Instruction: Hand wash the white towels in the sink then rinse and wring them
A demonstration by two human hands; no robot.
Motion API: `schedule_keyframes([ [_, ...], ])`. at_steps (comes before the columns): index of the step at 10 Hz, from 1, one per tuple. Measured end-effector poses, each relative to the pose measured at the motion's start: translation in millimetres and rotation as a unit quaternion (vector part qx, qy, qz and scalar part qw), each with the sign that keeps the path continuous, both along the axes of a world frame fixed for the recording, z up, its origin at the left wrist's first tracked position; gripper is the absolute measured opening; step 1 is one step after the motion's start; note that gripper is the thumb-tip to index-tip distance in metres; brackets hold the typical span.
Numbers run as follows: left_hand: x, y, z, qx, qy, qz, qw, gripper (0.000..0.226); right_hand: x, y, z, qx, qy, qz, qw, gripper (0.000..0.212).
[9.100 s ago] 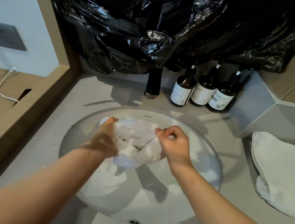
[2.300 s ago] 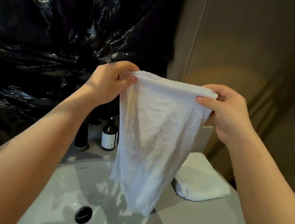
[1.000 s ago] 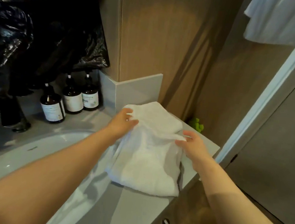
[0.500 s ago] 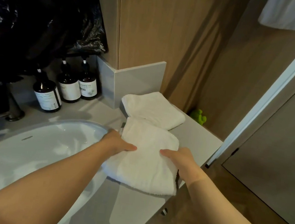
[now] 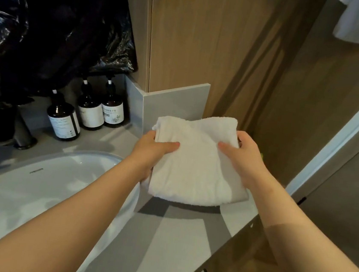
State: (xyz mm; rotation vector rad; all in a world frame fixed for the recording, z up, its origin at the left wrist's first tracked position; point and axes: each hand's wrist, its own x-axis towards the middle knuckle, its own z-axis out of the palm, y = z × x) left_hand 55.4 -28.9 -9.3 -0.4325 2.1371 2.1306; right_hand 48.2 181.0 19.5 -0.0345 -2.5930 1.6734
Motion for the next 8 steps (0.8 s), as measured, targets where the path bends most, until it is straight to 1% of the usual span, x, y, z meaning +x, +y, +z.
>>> schedule_keyframes([
  [1, -27, 17, 2, -0.004, 0.025, 0.084, 0.996, 0.051, -46, 7, 7, 0.036, 0.009, 0.037, 0.999, 0.019],
  [2, -47, 38, -5, -0.049, 0.033, 0.156, 0.986, 0.046, -89, 11, 2, 0.080, 0.011, 0.073, 0.994, 0.017],
  [3, -63, 52, -18, -0.081, 0.030, 0.213, 0.973, 0.045, -123, 11, -3, 0.088, 0.024, 0.098, 0.991, 0.022],
  [4, -72, 58, -27, -0.123, 0.027, 0.255, 0.959, 0.049, -148, 9, -13, 0.058, 0.017, 0.130, 0.990, 0.038],
  [5, -73, 62, -35, -0.253, -0.038, 0.250, 0.934, 0.063, -160, 5, -36, 0.123, 0.012, 0.164, 0.979, 0.041],
  [6, -69, 60, -41, -0.445, -0.068, 0.150, 0.880, 0.058, -160, 1, -54, 0.296, 0.015, 0.201, 0.933, 0.034],
  [7, -64, 56, -43, -0.561, -0.047, 0.105, 0.820, 0.055, -160, -1, -66, 0.402, 0.018, 0.238, 0.884, 0.043],
  [8, -61, 57, -38, -0.596, -0.022, 0.076, 0.799, 0.058, -159, 2, -65, 0.420, 0.025, 0.248, 0.872, 0.049],
])
